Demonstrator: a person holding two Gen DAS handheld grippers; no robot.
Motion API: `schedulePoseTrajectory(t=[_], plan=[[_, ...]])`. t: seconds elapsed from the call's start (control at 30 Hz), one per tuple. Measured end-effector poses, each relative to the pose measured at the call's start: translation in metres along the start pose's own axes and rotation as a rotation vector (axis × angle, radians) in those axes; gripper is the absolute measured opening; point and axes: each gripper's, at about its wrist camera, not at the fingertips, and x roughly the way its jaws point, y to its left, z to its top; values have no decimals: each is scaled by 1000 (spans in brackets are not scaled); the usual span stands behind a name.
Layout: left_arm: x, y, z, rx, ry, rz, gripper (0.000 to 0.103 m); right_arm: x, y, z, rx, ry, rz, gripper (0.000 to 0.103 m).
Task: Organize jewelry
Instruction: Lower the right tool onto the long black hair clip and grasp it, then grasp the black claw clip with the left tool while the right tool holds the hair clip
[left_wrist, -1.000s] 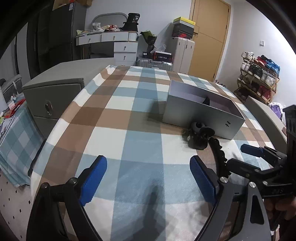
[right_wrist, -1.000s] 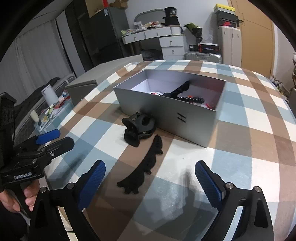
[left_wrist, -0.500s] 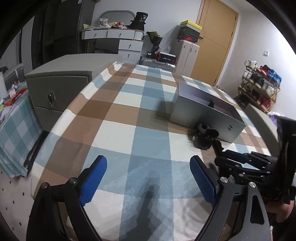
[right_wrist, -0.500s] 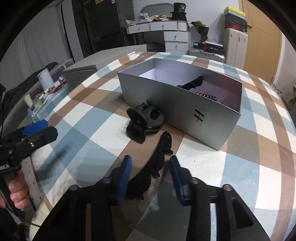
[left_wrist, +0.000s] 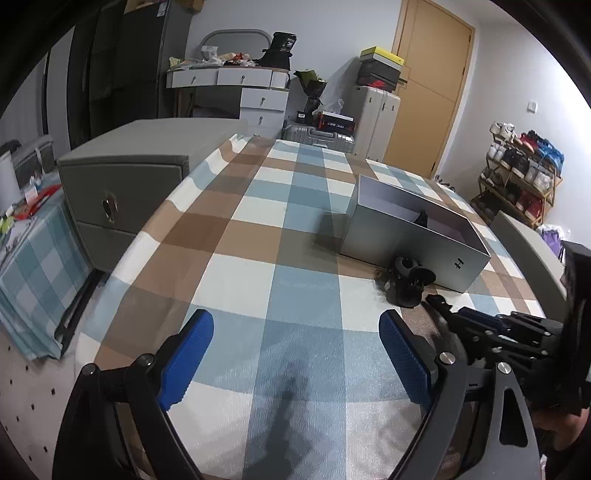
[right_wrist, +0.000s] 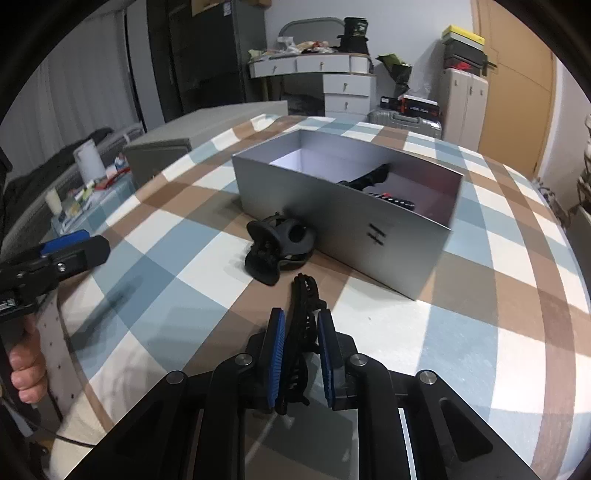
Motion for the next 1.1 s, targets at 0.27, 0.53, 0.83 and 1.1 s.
schedulePoseTrajectory(t=[0.27,0.53,0.83,1.1], plan=[[10,-18,8,39,22,-7,88,-22,-24,-6,84,-51,46,17],[30,-46,21,95,58,-36,88,-37,-50,-9,137,-97,76,0],[46,-55,29,107,93,-19,88,-32,-62,-19,193,-60,162,12],[40,-52,24,96,99,-26,89,-6,-35,-11,101,31,110,30]])
